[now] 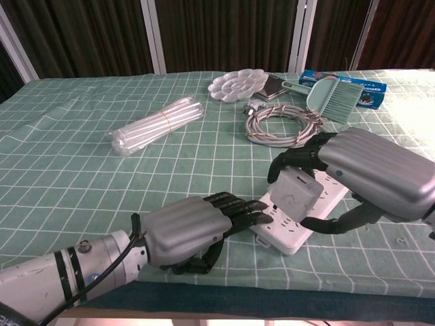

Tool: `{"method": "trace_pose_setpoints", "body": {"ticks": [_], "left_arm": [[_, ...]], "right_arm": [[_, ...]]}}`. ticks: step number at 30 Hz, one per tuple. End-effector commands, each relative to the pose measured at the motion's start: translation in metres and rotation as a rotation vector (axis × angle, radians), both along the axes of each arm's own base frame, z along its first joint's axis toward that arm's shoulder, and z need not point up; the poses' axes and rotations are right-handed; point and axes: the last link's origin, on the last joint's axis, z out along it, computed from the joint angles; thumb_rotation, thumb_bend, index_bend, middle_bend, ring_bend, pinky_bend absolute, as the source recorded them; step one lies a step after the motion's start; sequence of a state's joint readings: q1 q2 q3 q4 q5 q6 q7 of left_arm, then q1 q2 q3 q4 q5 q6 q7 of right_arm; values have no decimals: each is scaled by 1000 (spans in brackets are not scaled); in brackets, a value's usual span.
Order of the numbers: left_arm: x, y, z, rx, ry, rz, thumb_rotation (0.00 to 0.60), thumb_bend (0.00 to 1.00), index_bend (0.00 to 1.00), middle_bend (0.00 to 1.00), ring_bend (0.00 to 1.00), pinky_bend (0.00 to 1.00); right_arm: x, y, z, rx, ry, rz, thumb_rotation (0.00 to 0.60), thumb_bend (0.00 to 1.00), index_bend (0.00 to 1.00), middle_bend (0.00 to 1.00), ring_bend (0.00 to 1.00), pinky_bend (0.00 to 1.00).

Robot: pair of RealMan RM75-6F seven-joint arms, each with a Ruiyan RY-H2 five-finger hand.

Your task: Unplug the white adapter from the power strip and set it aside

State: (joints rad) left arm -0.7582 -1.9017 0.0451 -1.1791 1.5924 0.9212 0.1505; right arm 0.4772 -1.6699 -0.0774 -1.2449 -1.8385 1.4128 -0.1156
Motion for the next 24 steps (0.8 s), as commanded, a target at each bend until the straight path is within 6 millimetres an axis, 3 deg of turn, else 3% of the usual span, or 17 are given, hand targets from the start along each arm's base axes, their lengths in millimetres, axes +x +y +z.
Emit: {"method": "trace_pose_setpoints", "body": {"ticks": [1,7,14,20,24], "left_arm": [[0,3,5,10,-8,1,600,1000,0,48,9,18],[-1,9,17,32,-34,3,600,1000,0,47,9,19],[-3,14,28,52,-48,10,600,1000,0,47,9,19],[-6,20,36,69,-55,22,600,1000,0,44,1,20],[-10,23,40,78,-60,35,600,945,0,37,0,22]], "right_arm": [[-5,4,13,-13,2,5,600,469,882,685,588,444],[-25,9,42,-52,58,-1,600,469,882,685,588,444],[-65,14,70,-113,274,-21,600,469,875,685,588,444],[-91,8,77,-153,460,-71,600,468,831,685,565,445],[-104,4,74,-160,577,-94,600,469,727,672,497,415]]}}
